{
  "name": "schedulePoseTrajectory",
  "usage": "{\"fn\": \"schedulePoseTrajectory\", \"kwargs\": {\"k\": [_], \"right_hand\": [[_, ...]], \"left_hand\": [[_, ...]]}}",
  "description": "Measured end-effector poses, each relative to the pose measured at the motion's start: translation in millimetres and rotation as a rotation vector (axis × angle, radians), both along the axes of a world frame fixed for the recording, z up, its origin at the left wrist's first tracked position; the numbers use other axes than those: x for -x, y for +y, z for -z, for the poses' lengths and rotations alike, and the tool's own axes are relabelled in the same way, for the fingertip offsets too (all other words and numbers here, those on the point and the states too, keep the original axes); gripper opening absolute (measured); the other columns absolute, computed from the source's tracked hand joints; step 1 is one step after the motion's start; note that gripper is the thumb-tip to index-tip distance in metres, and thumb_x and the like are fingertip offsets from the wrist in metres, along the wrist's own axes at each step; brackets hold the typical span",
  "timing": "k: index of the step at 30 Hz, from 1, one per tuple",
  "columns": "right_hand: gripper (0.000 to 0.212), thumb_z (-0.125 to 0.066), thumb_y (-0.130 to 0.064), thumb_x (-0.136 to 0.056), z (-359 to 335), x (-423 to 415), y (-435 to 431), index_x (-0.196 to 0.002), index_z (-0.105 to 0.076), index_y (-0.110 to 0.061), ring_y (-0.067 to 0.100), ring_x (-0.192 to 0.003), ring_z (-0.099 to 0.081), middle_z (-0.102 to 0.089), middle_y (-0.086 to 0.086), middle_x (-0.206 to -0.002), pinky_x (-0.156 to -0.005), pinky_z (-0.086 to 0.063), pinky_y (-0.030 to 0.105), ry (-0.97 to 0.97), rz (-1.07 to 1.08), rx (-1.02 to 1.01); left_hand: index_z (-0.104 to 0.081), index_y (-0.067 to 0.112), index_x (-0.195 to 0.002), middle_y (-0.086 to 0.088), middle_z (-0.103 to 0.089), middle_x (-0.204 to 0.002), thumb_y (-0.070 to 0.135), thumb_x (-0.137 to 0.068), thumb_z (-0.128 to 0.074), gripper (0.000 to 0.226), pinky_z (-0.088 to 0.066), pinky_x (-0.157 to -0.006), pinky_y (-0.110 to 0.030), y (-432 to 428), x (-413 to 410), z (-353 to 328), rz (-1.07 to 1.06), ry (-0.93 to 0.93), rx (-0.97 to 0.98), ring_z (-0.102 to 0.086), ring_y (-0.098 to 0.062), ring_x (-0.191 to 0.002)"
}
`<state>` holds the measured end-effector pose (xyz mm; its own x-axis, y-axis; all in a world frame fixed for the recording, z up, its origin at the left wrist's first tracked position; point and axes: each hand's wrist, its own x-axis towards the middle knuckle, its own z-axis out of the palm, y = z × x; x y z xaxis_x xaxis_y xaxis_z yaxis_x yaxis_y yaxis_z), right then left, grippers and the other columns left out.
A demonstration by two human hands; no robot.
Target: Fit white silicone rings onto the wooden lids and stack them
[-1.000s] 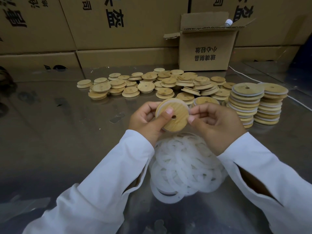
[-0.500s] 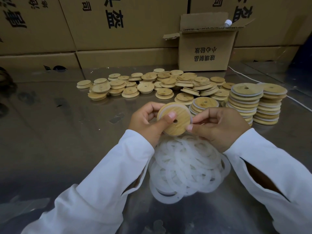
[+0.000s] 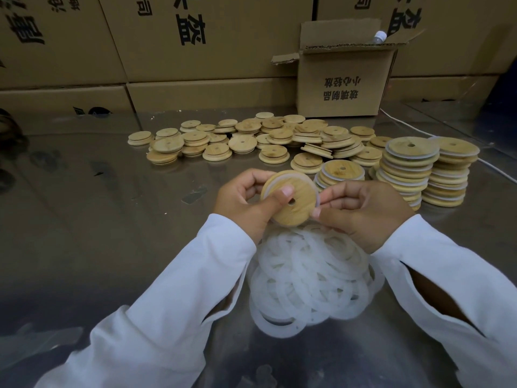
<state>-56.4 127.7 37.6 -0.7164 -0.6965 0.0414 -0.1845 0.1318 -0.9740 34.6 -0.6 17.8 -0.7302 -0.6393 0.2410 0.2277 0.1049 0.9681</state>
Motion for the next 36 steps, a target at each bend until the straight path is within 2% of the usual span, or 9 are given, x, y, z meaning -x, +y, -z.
{"fn": "schedulePoseTrajectory", "kwargs": {"k": [2, 4, 10, 18, 20, 24, 28, 30, 36], "right_hand": [[0.017, -0.068, 0.001, -0.074, -1, 0, 0, -0.071, -0.064, -0.015, 0.005, -0.049, -0.060, -0.067, -0.004, -0.054, -0.054, -0.052, 0.012, -0.031, -0.021, 0.008], [0.016, -0.067, 0.001, -0.076, -2, 1, 0, -0.072, -0.065, -0.015, 0.006, -0.049, -0.059, -0.067, -0.004, -0.055, -0.053, -0.051, 0.012, -0.073, -0.035, 0.019], [0.013, -0.065, 0.001, -0.077, -2, 2, -1, -0.082, -0.061, -0.010, 0.004, -0.042, -0.053, -0.065, 0.002, -0.065, -0.046, -0.047, 0.014, -0.191, -0.043, 0.009], [0.021, -0.067, 0.003, -0.073, -1, 2, -1, -0.077, -0.053, -0.012, 0.006, -0.041, -0.055, -0.065, -0.004, -0.052, -0.043, -0.047, 0.015, -0.196, -0.029, 0.171], [0.025, -0.070, 0.003, -0.066, 0, 2, -2, -0.077, -0.052, -0.011, 0.007, -0.044, -0.058, -0.066, -0.002, -0.053, -0.047, -0.050, 0.016, -0.204, -0.039, 0.184], [0.048, -0.076, -0.019, -0.042, 0, 5, -1, -0.084, -0.055, -0.014, 0.010, -0.053, -0.062, -0.068, 0.000, -0.058, -0.055, -0.053, 0.023, -0.208, -0.070, 0.084], [0.018, -0.072, -0.013, -0.069, 6, 5, -4, -0.082, -0.060, -0.014, 0.009, -0.049, -0.058, -0.065, -0.002, -0.055, -0.055, -0.048, 0.023, -0.165, -0.108, -0.032], [0.007, -0.069, -0.016, -0.074, 8, 3, -5, -0.076, -0.063, -0.014, 0.009, -0.048, -0.057, -0.064, -0.002, -0.054, -0.053, -0.048, 0.020, -0.142, -0.120, -0.034], [0.011, -0.068, -0.025, -0.075, 9, -2, -5, -0.073, -0.064, -0.015, 0.004, -0.043, -0.052, -0.058, -0.004, -0.047, -0.048, -0.045, 0.012, 0.061, -0.082, 0.012]], "left_hand": [[-0.064, 0.015, -0.080, -0.009, -0.068, -0.081, 0.004, -0.078, -0.066, 0.011, -0.055, -0.079, -0.043, 0, 0, 0, 0.017, -0.015, -0.095, -0.065, -0.026, -0.083], [-0.064, 0.013, -0.081, -0.008, -0.069, -0.076, 0.003, -0.080, -0.063, 0.010, -0.056, -0.075, -0.042, 0, 0, -1, 0.034, -0.016, -0.157, -0.066, -0.025, -0.077], [-0.065, 0.014, -0.082, -0.007, -0.069, -0.077, 0.010, -0.072, -0.069, 0.012, -0.055, -0.073, -0.041, -2, -2, -3, 0.046, -0.005, -0.088, -0.066, -0.021, -0.075], [-0.066, 0.012, -0.080, -0.003, -0.071, -0.070, 0.014, -0.063, -0.069, 0.017, -0.057, -0.065, -0.034, -7, -2, -6, 0.088, 0.001, -0.207, -0.068, -0.017, -0.068], [-0.065, 0.008, -0.080, -0.005, -0.070, -0.067, 0.008, -0.067, -0.067, 0.014, -0.058, -0.059, -0.029, -8, -1, -6, 0.109, -0.006, -0.300, -0.068, -0.016, -0.064], [-0.064, 0.002, -0.082, -0.009, -0.070, -0.067, 0.002, -0.077, -0.062, 0.006, -0.056, -0.053, -0.027, -7, 0, -5, 0.104, -0.015, -0.422, -0.069, -0.017, -0.061], [-0.064, 0.001, -0.082, -0.009, -0.070, -0.064, 0.004, -0.077, -0.062, 0.006, -0.055, -0.049, -0.026, -7, 0, -7, 0.102, 0.013, -0.508, -0.069, -0.017, -0.059], [-0.063, 0.000, -0.085, -0.012, -0.069, -0.068, 0.004, -0.079, -0.061, 0.008, -0.055, -0.049, -0.028, -7, 1, -7, 0.096, 0.013, -0.553, -0.069, -0.018, -0.059], [-0.060, -0.006, -0.105, -0.020, -0.065, -0.095, 0.007, -0.081, -0.058, 0.027, -0.058, -0.056, -0.031, -7, 2, -7, 0.129, 0.002, -0.666, -0.065, -0.026, -0.081]]}}
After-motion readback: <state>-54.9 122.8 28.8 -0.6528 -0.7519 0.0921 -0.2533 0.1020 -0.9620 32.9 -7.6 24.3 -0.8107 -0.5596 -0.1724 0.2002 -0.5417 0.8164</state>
